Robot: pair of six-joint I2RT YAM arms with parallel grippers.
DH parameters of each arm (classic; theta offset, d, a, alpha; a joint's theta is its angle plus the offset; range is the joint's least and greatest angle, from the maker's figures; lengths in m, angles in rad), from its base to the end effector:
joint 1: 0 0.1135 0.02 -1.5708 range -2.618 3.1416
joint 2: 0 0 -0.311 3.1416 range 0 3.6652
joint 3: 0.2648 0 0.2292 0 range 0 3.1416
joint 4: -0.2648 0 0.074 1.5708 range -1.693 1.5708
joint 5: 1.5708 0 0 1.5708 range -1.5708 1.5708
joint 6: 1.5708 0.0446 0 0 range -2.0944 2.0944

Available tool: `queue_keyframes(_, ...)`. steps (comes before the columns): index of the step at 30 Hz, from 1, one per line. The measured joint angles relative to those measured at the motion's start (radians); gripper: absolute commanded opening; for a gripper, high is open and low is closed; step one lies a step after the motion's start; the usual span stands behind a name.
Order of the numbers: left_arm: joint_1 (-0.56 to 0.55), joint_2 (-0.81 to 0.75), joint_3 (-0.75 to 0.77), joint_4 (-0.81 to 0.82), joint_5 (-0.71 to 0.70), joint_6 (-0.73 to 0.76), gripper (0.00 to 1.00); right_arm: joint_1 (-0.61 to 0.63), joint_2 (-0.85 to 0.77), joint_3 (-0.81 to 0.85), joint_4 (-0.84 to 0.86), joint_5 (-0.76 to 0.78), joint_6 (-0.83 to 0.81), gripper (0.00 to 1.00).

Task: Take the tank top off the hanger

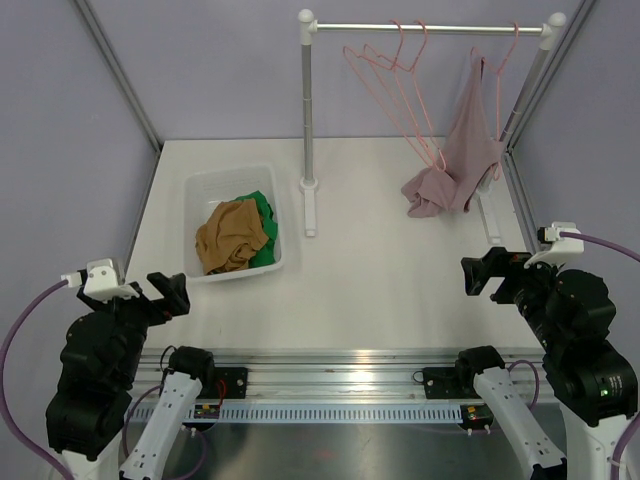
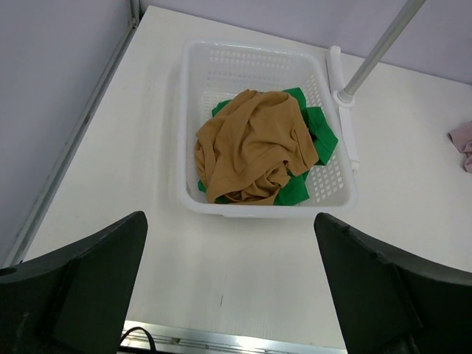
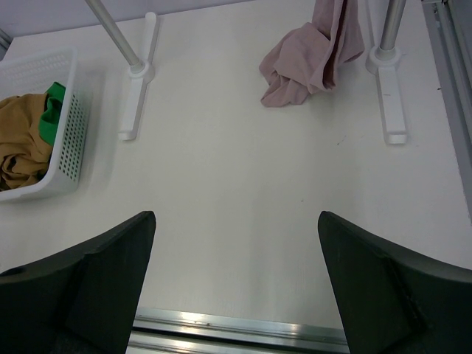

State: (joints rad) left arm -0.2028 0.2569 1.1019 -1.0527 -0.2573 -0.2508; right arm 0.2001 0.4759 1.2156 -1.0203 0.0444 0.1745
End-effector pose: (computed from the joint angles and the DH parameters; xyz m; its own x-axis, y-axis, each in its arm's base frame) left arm -0.0606 0.0241 0.3736 -0.1835 -0.2073 -0.9609 -0.0977 0.9765 -0.1920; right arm -0.0188 -0.0058 0.4166 -0.2945 0.1173 -0.9484 -0.1073 0.9821 0.1547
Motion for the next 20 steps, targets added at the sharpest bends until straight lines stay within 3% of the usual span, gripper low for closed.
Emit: queue_keyframes(20, 0.000, 0.014, -0.031, 0.008, 0.038, -0.001, 0.99, 0.000, 0.060, 0.030, -0.003, -0.010, 0.000, 1.00)
